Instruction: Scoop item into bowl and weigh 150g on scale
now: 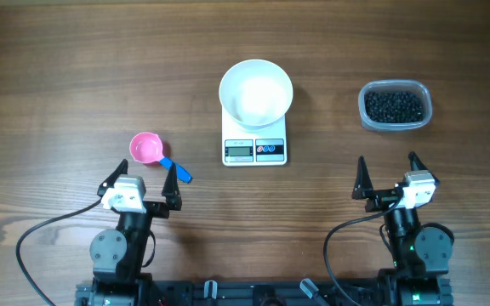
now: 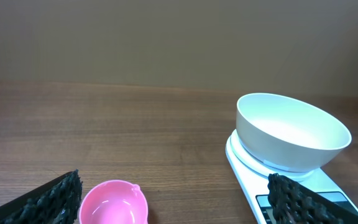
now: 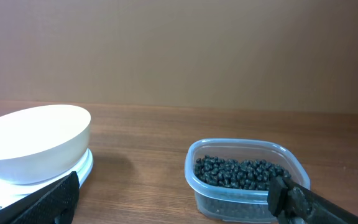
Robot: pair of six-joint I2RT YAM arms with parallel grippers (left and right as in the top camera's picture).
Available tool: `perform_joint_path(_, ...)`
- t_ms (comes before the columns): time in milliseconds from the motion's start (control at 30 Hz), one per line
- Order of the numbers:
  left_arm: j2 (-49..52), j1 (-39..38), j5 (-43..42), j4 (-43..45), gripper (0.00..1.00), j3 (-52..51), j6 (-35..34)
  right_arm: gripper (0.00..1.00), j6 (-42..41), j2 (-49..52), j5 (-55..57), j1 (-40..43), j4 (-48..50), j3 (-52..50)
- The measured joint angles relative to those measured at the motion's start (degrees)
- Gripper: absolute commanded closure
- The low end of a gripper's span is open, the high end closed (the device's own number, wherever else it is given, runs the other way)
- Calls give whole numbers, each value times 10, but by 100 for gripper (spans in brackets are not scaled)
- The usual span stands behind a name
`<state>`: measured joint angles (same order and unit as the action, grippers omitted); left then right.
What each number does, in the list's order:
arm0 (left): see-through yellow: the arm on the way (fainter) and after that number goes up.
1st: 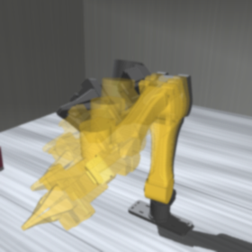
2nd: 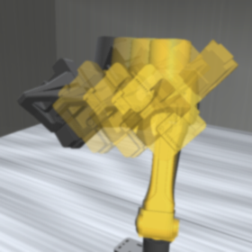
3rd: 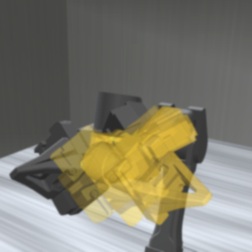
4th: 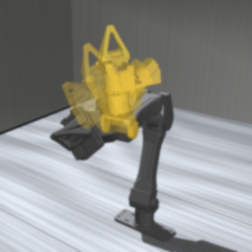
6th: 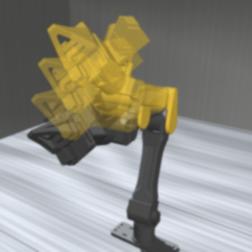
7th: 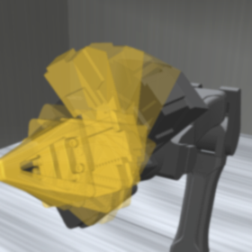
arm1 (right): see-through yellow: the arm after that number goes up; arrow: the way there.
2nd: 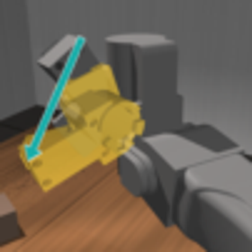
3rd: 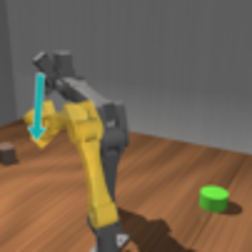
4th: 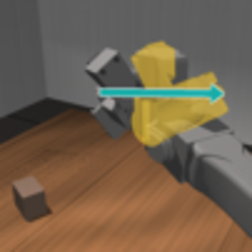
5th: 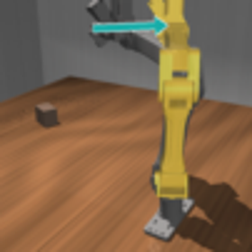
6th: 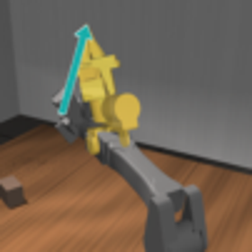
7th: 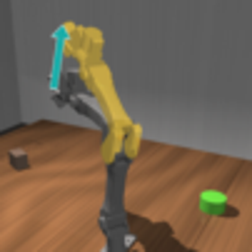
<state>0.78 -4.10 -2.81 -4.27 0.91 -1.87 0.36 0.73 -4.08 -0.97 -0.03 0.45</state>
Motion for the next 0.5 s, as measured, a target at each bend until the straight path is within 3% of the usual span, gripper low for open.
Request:
perform_joint_path(67,5,0,-1,0,0,0,-8,0,0,0,0,0,0,0)
perform_joint_path(167,126,0,-2,-1,0,-1,-91,0,0,-1,0,0,0,-1)
perform_joint_path(500,132,0,-2,1,0,-2,-140,0,0,-1,0,0,0,-1)
